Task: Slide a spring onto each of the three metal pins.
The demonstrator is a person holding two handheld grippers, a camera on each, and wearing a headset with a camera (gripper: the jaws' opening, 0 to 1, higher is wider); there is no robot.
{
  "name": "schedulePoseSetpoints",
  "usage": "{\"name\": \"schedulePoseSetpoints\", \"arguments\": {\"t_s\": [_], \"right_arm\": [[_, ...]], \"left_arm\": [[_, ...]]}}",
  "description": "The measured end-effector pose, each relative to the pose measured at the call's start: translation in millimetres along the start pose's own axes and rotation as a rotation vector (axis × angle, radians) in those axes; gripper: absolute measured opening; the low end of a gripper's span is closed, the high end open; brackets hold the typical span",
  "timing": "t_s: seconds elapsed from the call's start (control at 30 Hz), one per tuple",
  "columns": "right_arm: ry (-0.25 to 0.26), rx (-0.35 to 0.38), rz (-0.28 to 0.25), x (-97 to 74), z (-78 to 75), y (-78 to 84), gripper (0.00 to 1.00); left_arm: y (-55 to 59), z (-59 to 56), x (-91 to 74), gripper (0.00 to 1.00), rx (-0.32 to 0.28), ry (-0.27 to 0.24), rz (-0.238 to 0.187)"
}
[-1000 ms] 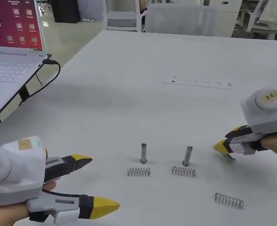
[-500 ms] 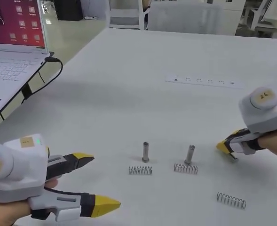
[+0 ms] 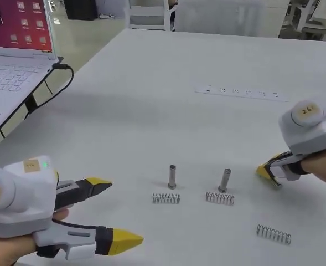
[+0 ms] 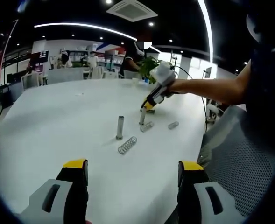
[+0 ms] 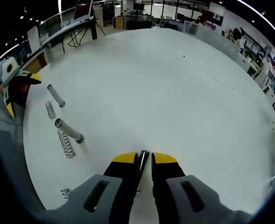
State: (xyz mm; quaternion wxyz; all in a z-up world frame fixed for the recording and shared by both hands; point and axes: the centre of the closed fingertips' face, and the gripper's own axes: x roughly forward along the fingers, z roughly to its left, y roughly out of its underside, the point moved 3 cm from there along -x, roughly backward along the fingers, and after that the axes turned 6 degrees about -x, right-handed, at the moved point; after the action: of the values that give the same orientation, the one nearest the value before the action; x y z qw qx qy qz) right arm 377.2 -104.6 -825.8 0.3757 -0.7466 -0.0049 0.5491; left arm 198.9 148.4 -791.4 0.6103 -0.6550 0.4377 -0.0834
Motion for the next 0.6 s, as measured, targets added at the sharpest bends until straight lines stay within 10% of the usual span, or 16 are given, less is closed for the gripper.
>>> {"name": "schedulePoseSetpoints", "arguments": {"t_s": [0.6], "right_arm": [[-0.002, -0.009, 0.062, 2.4, 1.7, 0.4, 0.08]], "left_arm": [[-1.3, -0.3, -0.9, 0.75, 0.002, -0.002, -0.005]]}}
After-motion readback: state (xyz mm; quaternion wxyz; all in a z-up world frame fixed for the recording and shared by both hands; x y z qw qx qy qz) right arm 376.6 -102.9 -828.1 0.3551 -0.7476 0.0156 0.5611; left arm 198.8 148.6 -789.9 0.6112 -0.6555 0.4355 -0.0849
